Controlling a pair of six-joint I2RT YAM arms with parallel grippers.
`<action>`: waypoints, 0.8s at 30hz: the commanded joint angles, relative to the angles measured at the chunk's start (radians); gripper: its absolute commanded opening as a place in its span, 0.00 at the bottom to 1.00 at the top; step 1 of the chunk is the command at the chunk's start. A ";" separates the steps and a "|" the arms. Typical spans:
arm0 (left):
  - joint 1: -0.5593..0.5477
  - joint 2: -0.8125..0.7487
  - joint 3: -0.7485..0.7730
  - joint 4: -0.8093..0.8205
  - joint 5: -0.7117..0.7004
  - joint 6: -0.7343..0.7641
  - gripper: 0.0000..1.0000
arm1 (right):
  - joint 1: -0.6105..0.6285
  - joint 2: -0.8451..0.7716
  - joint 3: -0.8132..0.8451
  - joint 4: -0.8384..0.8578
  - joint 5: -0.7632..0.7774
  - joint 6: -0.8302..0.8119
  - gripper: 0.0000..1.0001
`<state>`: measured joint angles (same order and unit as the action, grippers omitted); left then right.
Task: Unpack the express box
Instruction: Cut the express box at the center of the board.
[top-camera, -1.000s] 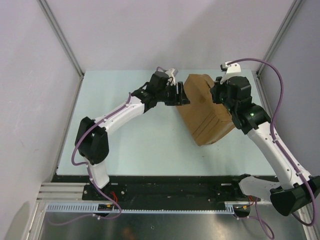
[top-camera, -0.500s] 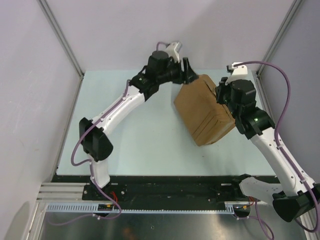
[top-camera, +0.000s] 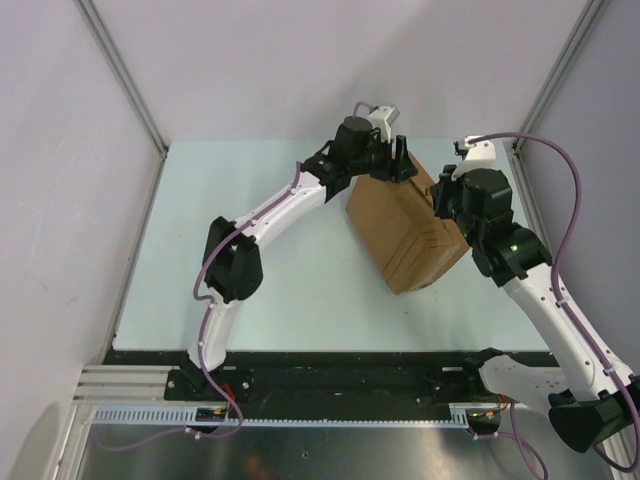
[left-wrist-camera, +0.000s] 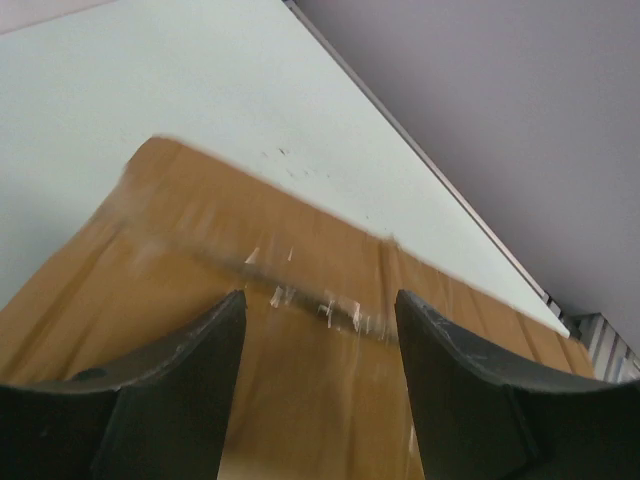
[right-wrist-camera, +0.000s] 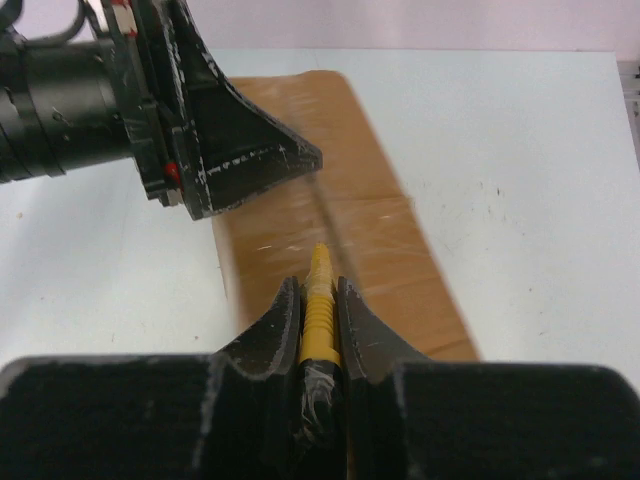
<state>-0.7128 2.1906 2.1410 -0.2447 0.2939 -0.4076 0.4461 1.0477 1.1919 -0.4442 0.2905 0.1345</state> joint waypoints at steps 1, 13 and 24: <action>-0.013 -0.034 -0.139 0.002 -0.030 0.085 0.69 | 0.008 -0.023 0.014 0.009 0.010 0.002 0.00; -0.022 -0.127 -0.357 0.004 -0.110 0.130 0.70 | 0.095 0.021 -0.008 0.085 -0.057 -0.133 0.00; -0.020 -0.152 -0.375 0.004 -0.142 0.107 0.53 | 0.157 0.051 -0.097 0.176 0.084 -0.223 0.00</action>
<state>-0.7300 2.0472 1.8126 -0.0887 0.1677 -0.2958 0.5983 1.1084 1.1141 -0.3576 0.3038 -0.0322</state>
